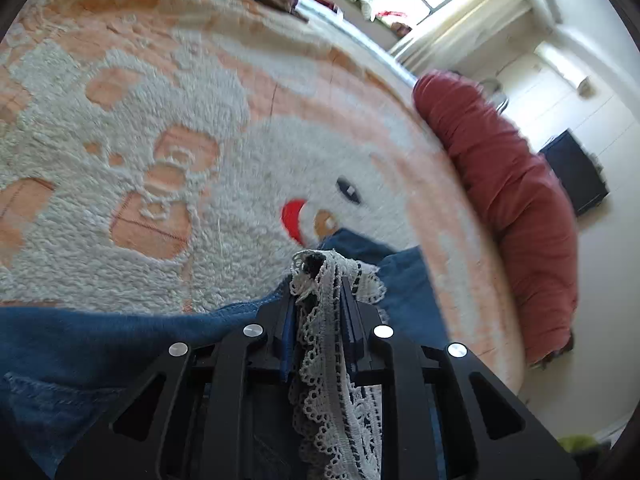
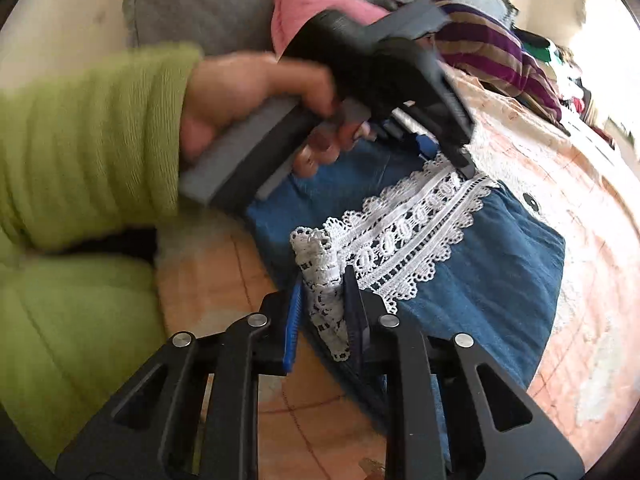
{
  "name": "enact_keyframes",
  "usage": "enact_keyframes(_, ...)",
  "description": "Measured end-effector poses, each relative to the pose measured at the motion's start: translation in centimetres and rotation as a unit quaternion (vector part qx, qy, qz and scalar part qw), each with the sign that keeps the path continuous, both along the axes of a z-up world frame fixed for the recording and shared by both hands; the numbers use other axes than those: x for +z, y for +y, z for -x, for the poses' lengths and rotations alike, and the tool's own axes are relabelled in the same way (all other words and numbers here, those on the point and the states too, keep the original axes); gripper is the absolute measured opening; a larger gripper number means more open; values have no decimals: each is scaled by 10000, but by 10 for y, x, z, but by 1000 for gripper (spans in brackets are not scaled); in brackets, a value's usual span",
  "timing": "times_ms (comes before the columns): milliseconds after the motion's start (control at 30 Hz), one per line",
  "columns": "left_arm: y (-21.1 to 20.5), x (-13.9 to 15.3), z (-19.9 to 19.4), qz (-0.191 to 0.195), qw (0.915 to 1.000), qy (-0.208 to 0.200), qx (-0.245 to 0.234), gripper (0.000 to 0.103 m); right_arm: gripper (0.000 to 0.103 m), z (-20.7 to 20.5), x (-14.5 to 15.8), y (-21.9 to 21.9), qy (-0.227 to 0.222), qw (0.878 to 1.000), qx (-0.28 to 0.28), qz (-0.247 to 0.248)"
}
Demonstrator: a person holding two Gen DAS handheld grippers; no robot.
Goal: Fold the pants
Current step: 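Lift the held lace hem with both tools and fold it over the pants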
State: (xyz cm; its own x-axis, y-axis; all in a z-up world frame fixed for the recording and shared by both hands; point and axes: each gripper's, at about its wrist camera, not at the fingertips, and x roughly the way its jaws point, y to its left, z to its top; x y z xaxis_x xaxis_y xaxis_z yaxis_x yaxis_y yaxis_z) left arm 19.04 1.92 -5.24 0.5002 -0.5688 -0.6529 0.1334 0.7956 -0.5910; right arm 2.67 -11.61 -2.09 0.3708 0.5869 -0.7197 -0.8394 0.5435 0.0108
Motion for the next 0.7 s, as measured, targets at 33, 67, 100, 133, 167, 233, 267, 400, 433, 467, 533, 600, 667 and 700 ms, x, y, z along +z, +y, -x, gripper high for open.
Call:
enact_keyframes(33,3,5,2,19,10000,-77,16,18,13,1,1,2,19,10000,53,-65)
enact_keyframes(67,4,10,6,-2,9998,-190,36,18,13,1,0,6,57,9999,114,-63)
enact_keyframes(100,6,12,7,-49,9997,-239,54,18,13,1,-4,11,68,9998,161,-5)
enact_keyframes(133,9,11,8,-105,9996,-252,63,18,14,1,-9,16,54,9998,170,82)
enact_keyframes(167,9,7,6,-172,9996,-194,73,18,14,1,-14,17,74,9998,158,138)
enact_keyframes(233,9,-1,3,-237,9996,-85,90,20,18,0,-22,22,185,9996,154,146)
enact_keyframes(267,9,-8,1,-264,9996,-9,112,24,20,0,-22,22,196,9996,160,134)
enact_keyframes(400,18,-11,4,-97,9997,32,205,33,29,2,-9,7,387,9988,206,-203)
enact_keyframes(433,20,-4,8,-156,9996,-73,232,37,29,1,-4,1,429,9984,171,-325)
enact_keyframes(467,23,5,12,-227,9992,-197,256,41,29,1,2,-6,441,9980,112,-433)
enact_keyframes(533,27,20,22,-347,9981,-413,291,43,30,0,11,-20,375,9976,-80,-577)
enact_keyframes(600,29,39,36,-510,9961,-636,329,43,32,-5,18,-32,265,9974,-342,-582)
enact_keyframes(667,26,52,51,-677,9944,-761,298,43,32,-9,21,-48,204,9963,-622,-551)
enact_keyframes(700,24,56,56,-741,9936,-812,263,43,32,-12,21,-52,196,9958,-716,-531)
